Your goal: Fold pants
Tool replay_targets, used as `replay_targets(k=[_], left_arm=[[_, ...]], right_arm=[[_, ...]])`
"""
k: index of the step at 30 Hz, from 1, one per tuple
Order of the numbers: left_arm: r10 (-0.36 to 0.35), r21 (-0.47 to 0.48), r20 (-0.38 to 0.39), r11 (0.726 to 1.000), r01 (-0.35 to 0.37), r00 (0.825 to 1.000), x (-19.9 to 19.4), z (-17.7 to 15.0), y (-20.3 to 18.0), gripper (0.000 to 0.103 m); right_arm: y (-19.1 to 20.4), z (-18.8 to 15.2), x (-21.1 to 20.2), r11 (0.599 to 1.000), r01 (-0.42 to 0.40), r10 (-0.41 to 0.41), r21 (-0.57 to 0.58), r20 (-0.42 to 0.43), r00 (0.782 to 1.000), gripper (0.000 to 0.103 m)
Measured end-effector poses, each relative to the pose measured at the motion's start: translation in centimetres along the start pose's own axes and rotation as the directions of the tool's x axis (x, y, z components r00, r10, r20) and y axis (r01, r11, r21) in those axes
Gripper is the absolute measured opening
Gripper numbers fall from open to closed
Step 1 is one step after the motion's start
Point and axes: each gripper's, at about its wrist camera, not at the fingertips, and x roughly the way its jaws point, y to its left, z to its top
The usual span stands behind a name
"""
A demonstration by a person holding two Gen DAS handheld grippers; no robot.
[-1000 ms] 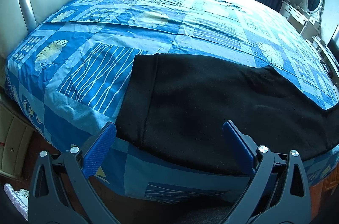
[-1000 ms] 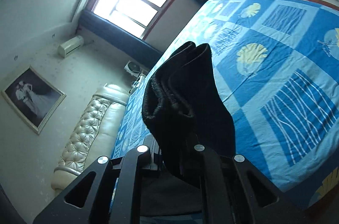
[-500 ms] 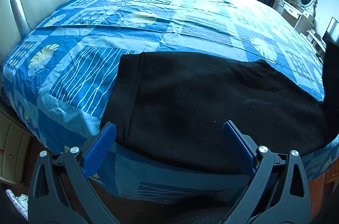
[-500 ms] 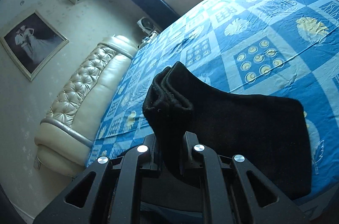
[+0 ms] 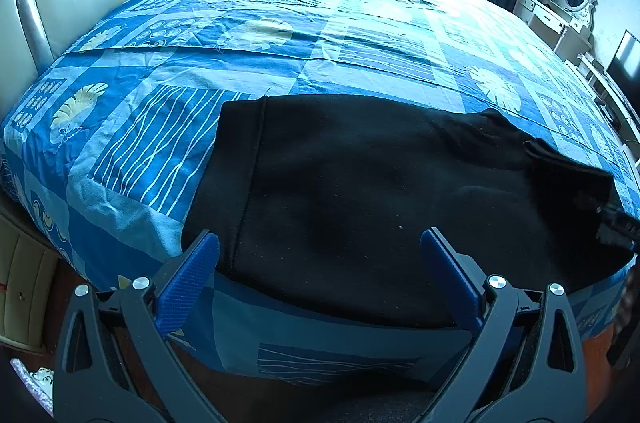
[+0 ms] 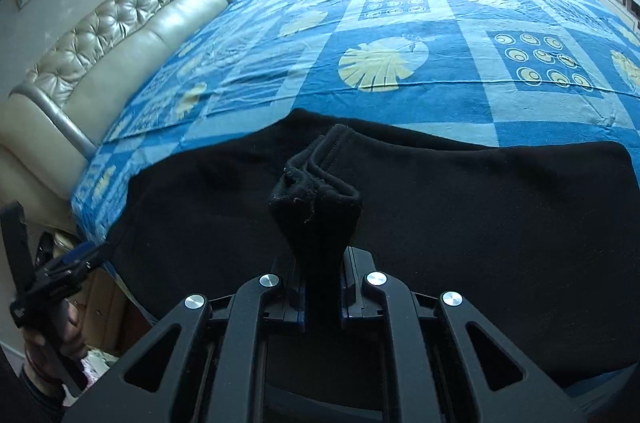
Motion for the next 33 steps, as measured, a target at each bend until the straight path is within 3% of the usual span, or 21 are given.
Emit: replay_targets(k=[10,13,16,19,22,33], left_arm=[[-0.002,0.001,-0.003,1.000,0.002,1.000,0.0,-0.1,0.0,0.100],[-0.001,0.000,-0.005,1.000,0.001,1.000,0.1,-0.1,0.0,0.100],[0.000,-0.005,-0.007,1.000,0.000,1.000,0.1,-0.1,0.1,0.100],[-0.006,-0.015,-0.011,1.000,0.006,1.000,0.2,-0.1,0.4,0.100],[-0.004,-0.012,-0.011,1.000,0.004,1.000,0.2,-0.1,0.4,0.100],[-0.010,0.000,-0.014,1.000,0.010,1.000,0.2,-0.3,0.2,0.100]], right_arm=[[1.8,-1.8,1.3,0.996,0.044,-0.048,-0.078,-0.048,0.998,0.021],[2.0,-2.0,1.2,0.997,0.022,-0.026,-0.073,-0.057,0.998,0.034],[2.7,-2.2,1.1,0.996,0.020,-0.026,-0.090,-0.061,0.998,0.039],[3.2,-2.5,0.8,0.996,-0.011,0.005,-0.086,-0.065,0.998,0.047],[4.0,-3.0,0.7,0.995,-0.063,0.056,-0.080,-0.085,0.995,0.049],[4.4,-3.7,1.6,0.990,-0.136,0.130,-0.045,-0.123,0.984,0.057]])
